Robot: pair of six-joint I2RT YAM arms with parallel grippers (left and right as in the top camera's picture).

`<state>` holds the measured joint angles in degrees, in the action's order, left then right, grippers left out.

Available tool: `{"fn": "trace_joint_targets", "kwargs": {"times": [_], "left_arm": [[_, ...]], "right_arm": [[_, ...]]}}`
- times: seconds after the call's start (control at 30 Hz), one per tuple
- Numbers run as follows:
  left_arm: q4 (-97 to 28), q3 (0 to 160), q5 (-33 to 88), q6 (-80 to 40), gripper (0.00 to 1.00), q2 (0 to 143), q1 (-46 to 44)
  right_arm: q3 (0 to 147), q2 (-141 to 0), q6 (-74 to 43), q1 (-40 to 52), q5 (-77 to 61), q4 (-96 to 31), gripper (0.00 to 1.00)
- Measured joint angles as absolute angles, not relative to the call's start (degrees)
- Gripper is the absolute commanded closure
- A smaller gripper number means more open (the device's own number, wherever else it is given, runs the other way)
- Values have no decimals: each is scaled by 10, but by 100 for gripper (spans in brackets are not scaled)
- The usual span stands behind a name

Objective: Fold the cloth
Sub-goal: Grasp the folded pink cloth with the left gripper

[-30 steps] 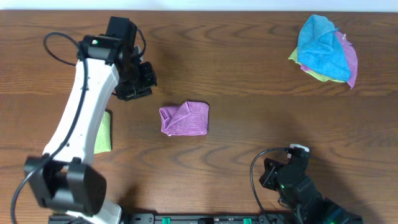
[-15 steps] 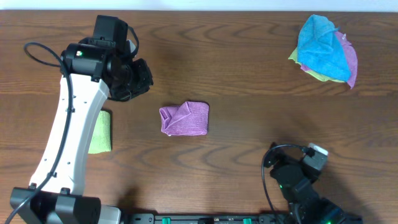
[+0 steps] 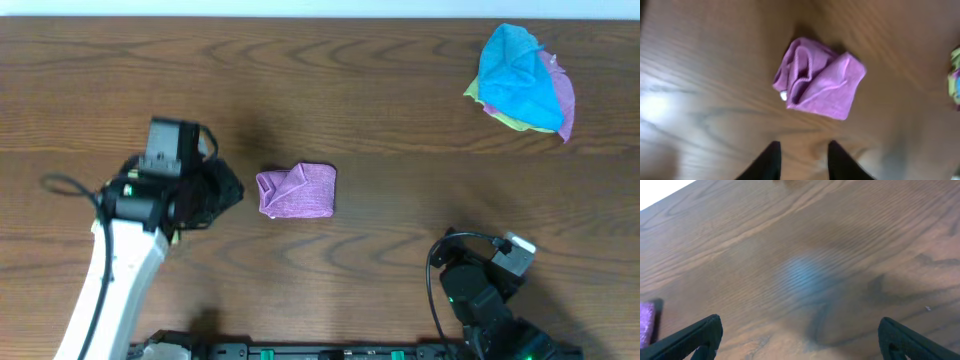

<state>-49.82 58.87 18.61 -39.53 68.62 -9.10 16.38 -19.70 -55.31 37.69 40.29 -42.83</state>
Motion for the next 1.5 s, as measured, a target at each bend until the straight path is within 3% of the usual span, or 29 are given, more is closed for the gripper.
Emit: {"fn": "trace_joint_targets", "kwargs": {"times": [0.13, 0.3, 0.4, 0.77, 1.5], "left_arm": [[-374, 470, 222, -464, 48, 647, -91], [-194, 361, 270, -533, 15, 645, -91], [-103, 310, 290, -572, 8, 645, -91], [15, 209, 303, -643, 2, 653, -91], [186, 209, 344, -607, 0, 813, -91]], "right_arm": [[164, -197, -553, 377, 385, -429, 1], [163, -197, -553, 377, 377, -429, 1], [163, -197, -553, 377, 375, -429, 1], [163, -197, -553, 377, 373, -429, 1], [163, -197, -553, 377, 372, -429, 1]]}}
